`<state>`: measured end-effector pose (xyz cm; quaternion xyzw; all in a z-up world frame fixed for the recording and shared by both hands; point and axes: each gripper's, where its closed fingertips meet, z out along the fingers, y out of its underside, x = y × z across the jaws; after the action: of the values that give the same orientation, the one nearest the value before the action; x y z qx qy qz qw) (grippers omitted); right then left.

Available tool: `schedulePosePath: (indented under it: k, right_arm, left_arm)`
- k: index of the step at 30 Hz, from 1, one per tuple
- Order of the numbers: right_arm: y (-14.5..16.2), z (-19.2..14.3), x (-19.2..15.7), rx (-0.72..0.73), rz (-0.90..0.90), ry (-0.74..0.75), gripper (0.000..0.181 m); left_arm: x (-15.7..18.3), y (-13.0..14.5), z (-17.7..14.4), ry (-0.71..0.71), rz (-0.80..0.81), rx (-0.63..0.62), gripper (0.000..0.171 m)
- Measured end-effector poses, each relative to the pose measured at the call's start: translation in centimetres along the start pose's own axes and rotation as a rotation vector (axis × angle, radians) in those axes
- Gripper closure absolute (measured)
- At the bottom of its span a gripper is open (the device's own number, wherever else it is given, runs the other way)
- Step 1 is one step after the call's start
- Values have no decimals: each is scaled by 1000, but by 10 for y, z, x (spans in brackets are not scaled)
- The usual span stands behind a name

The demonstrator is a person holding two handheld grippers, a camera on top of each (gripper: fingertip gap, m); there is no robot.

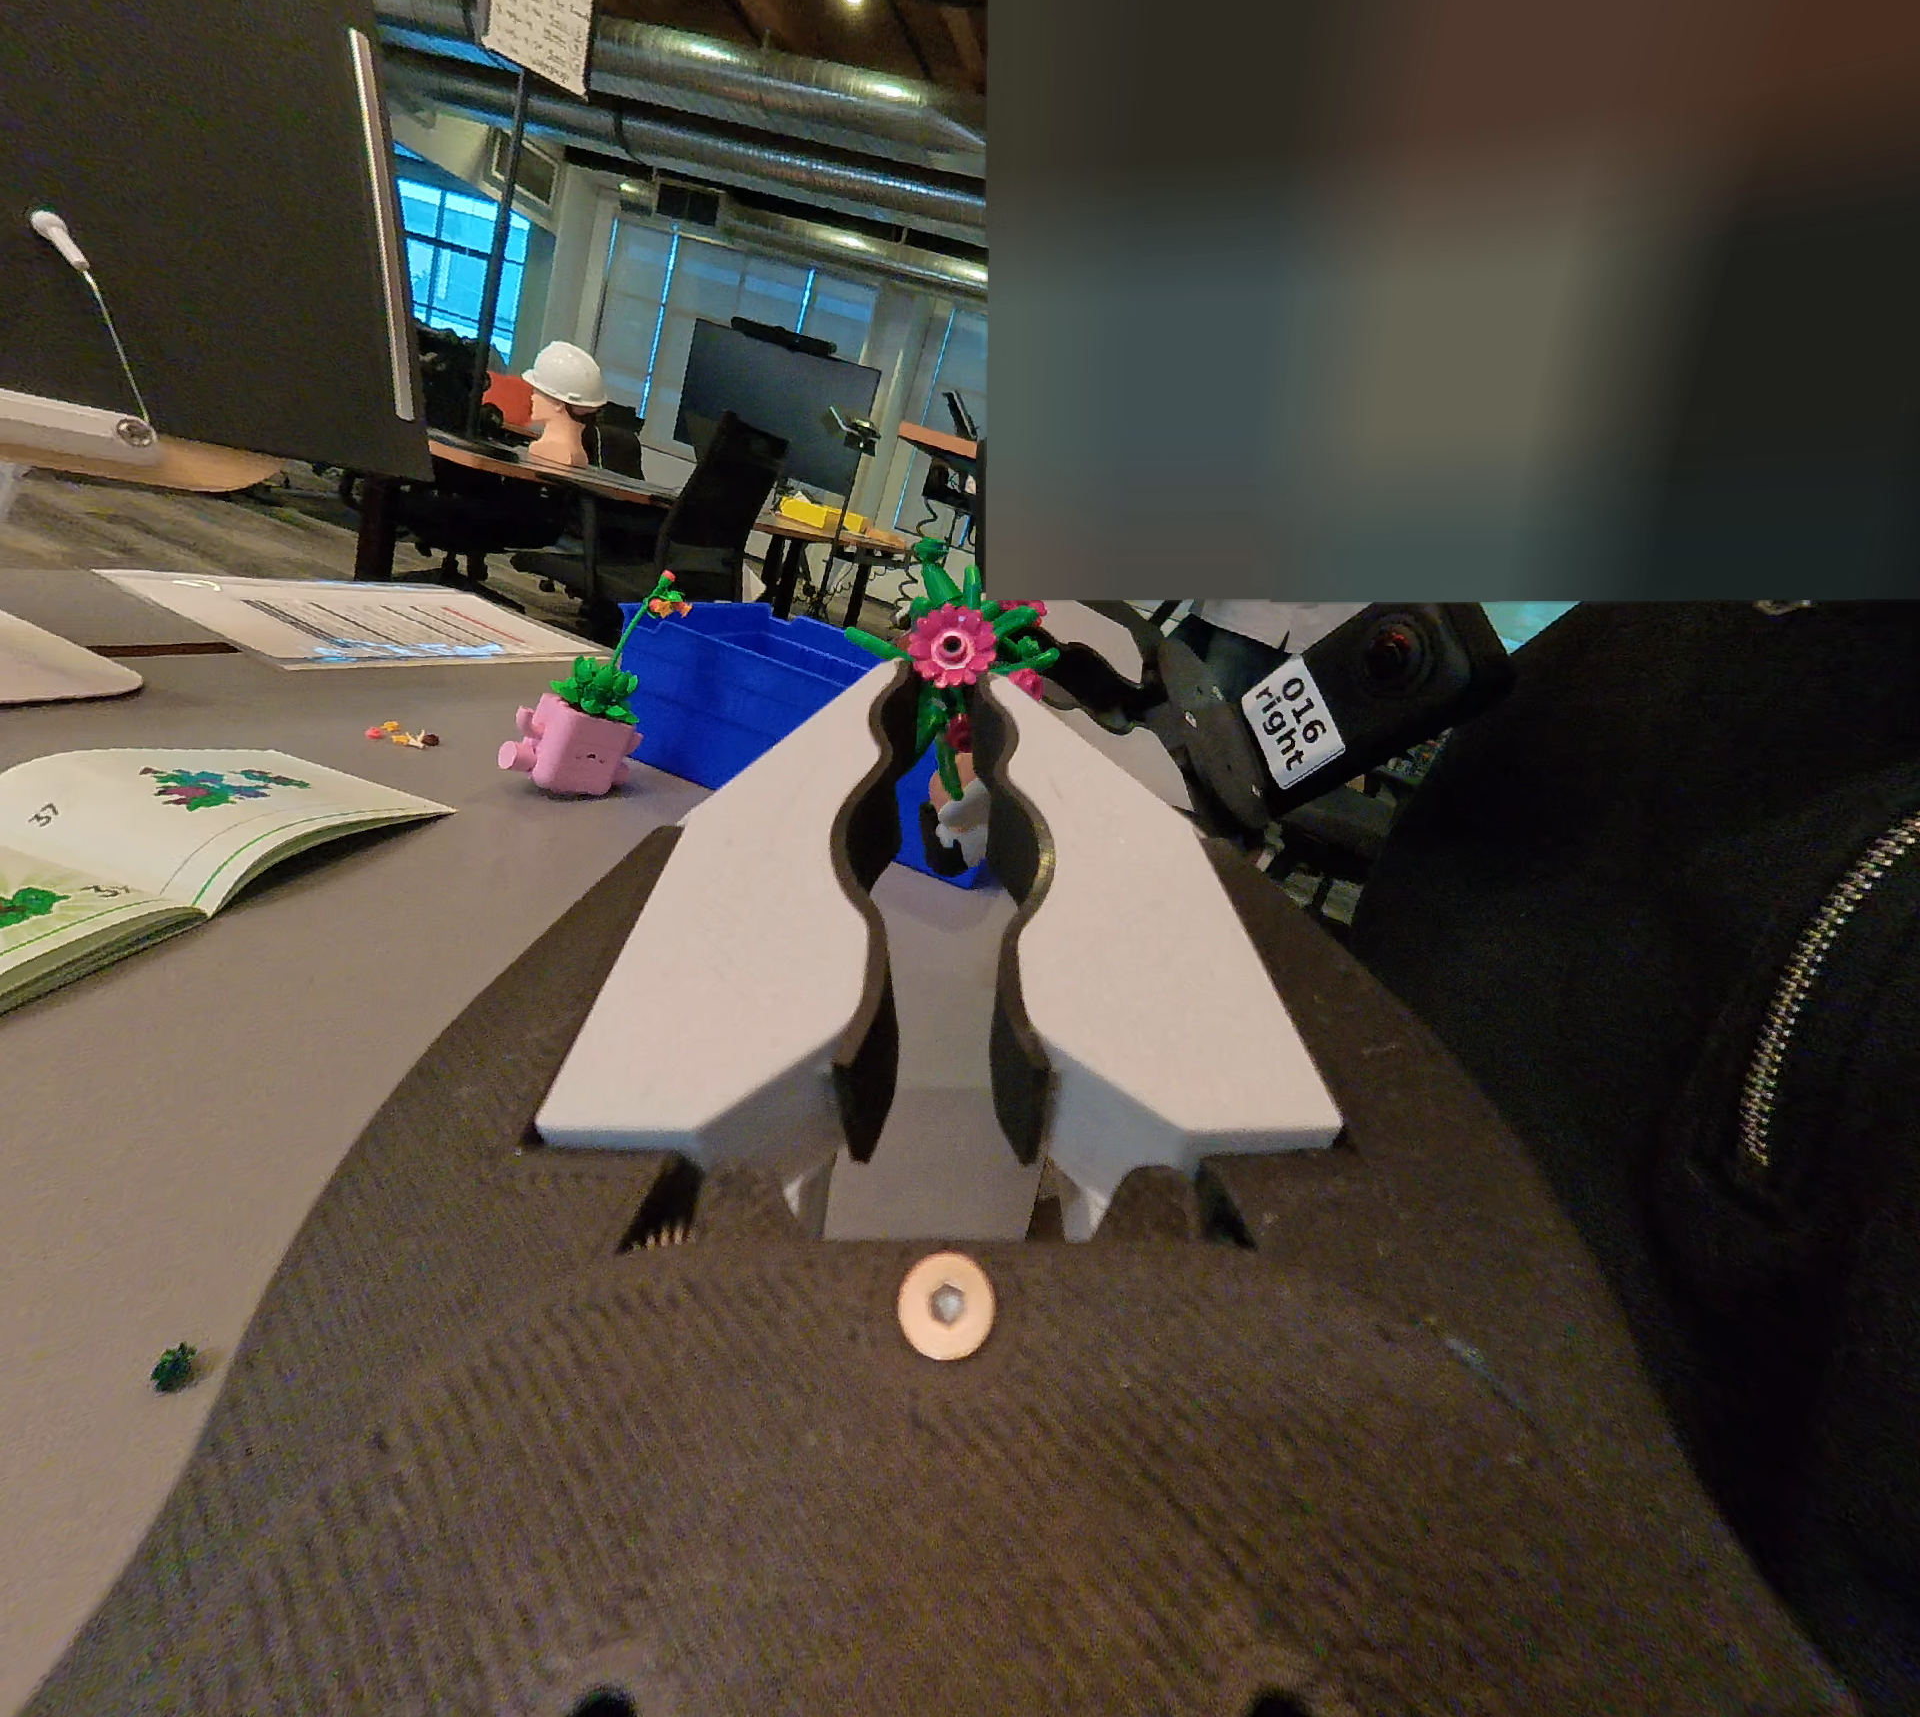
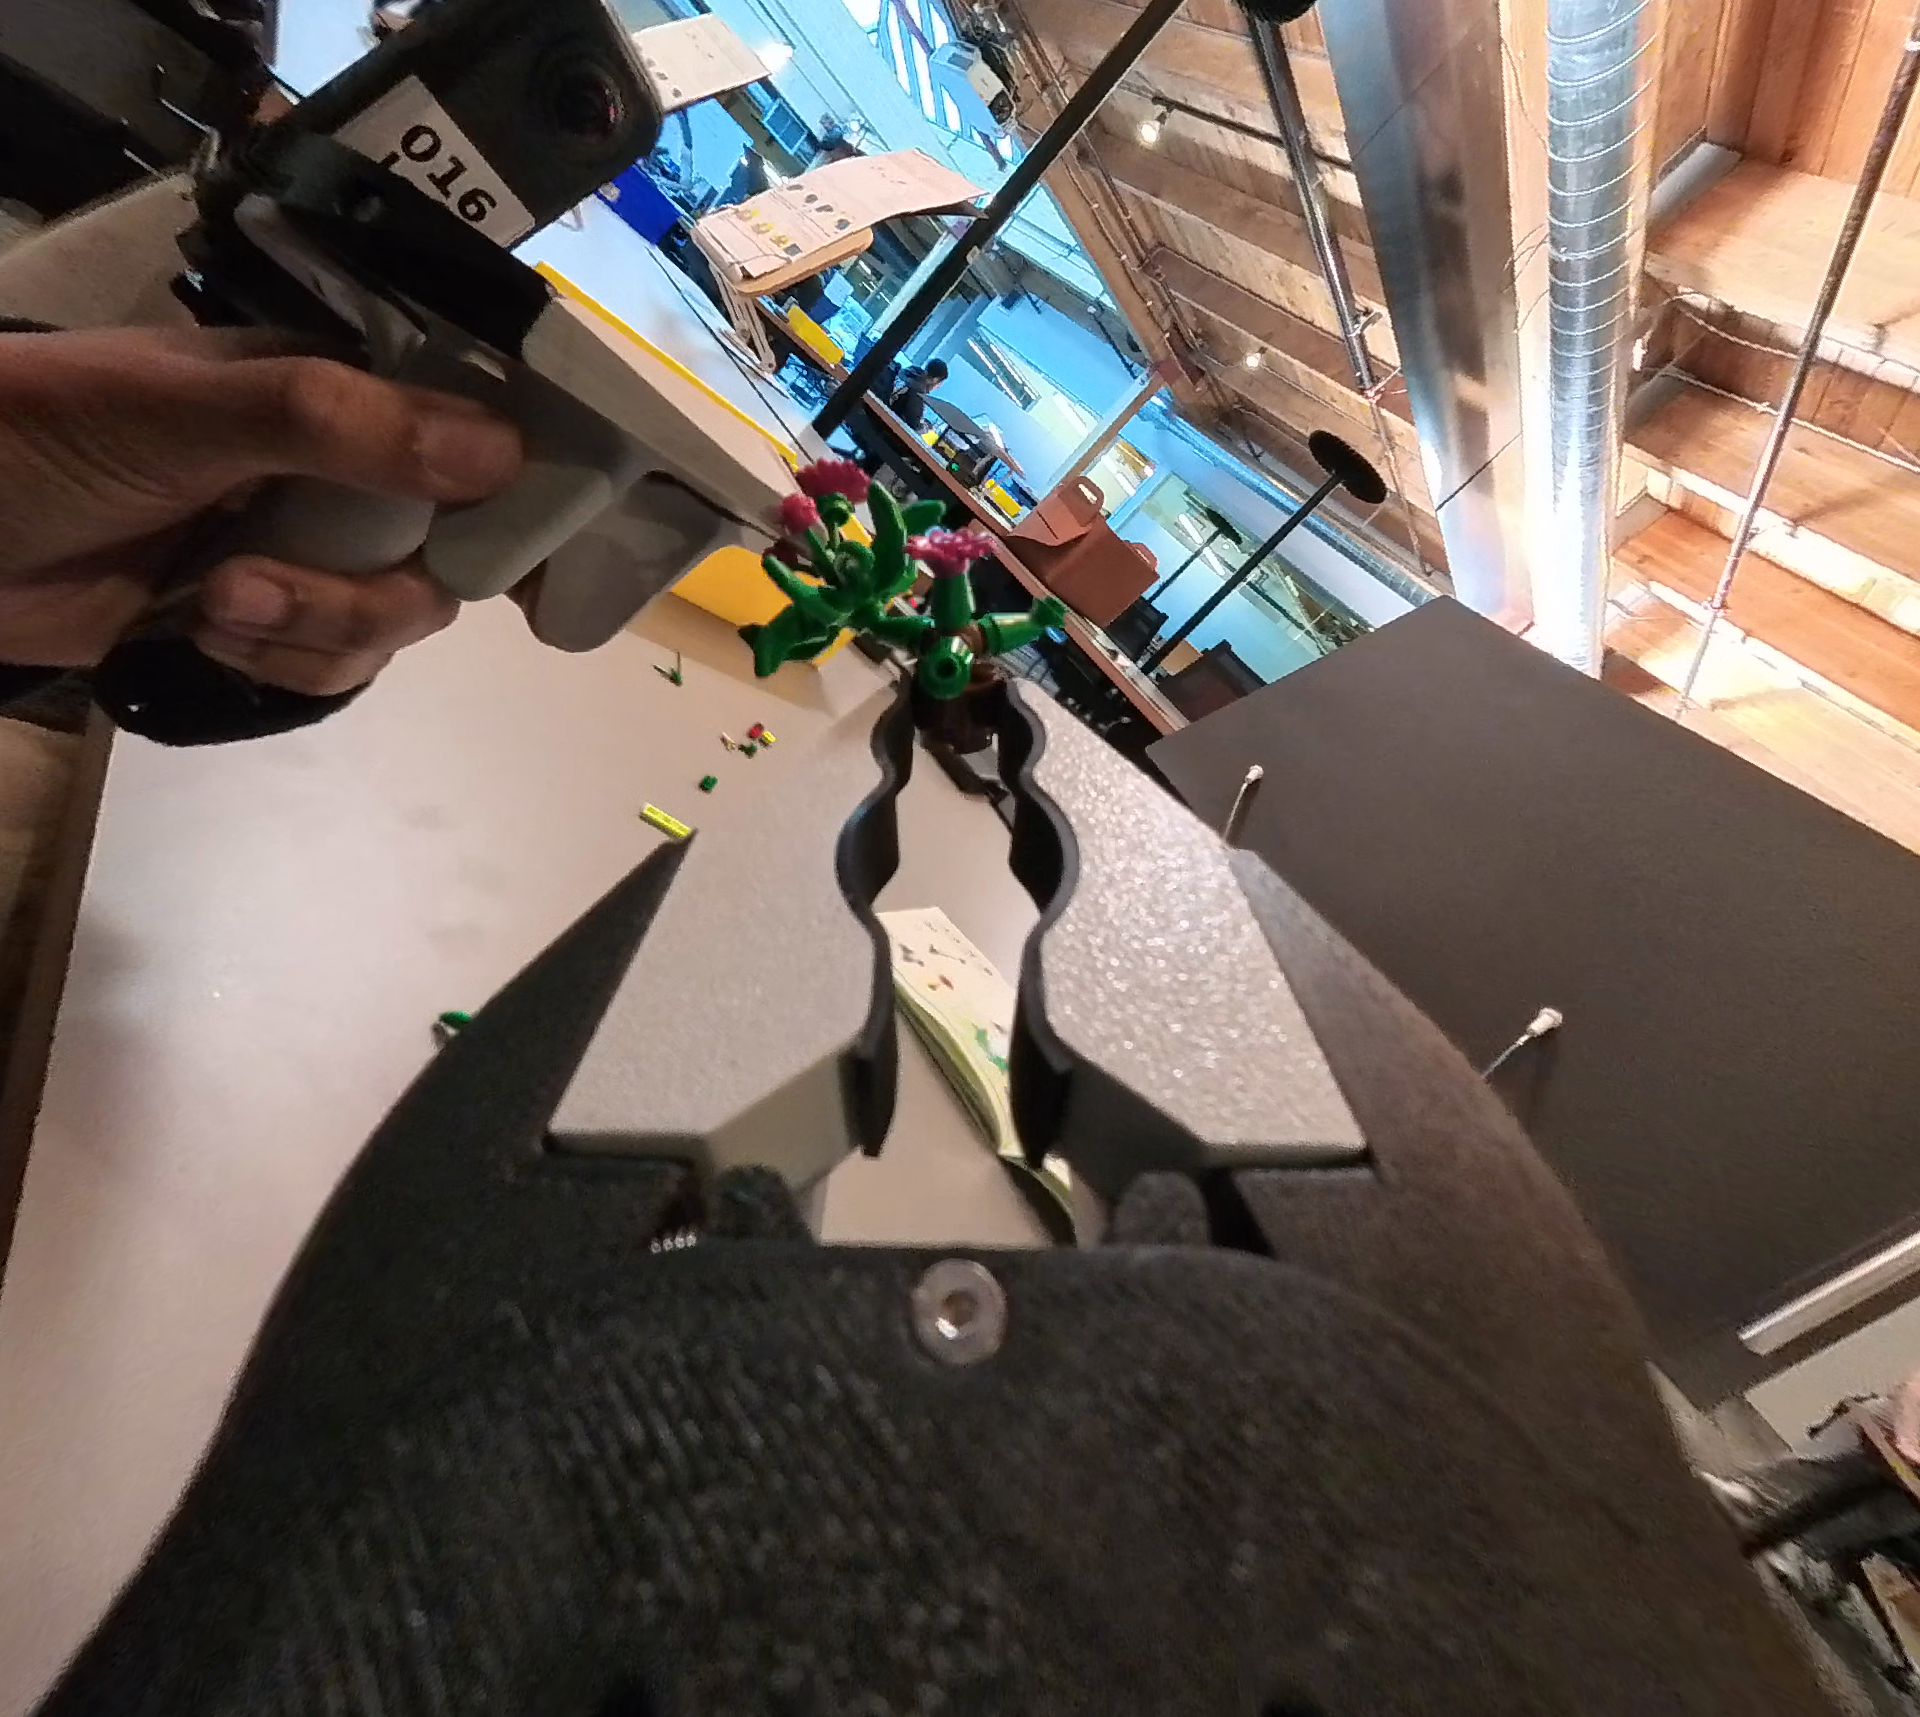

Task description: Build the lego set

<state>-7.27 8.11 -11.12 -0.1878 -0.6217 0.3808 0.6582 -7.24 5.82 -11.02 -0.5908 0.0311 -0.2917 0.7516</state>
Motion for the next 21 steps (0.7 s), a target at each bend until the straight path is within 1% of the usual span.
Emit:
schedulePosePath:
  k: [13, 16, 17, 18, 19, 20, 21]
  right_arm:
    - [-8, -1, 0, 49, 49, -23, 168]
    - [3, 3, -1, -3, 97, -40, 167]
    - [8, 5, -2, -26, 123, -48, 168]
    - [14, 6, -2, -51, 152, -50, 167]
    - [23, 8, -2, -92, 192, -51, 168]
    - [33, 9, -2, -144, 234, -54, 168]
    - [43, 10, -3, -200, 283, -54, 168]
  left_arm:
    - [3, -6, -1, 68, -80, 35, 163]
    - [-6, -3, -2, 36, -108, 30, 164]
    - [-10, -2, -2, 19, -117, 27, 158]
    - [-16, -1, -3, -7, -130, 27, 147]
    - [-22, 0, -4, -36, -140, 34, 132]
    - [-28, -1, -7, -64, -143, 44, 127]
    - [-33, -1, -10, -92, -135, 48, 126]
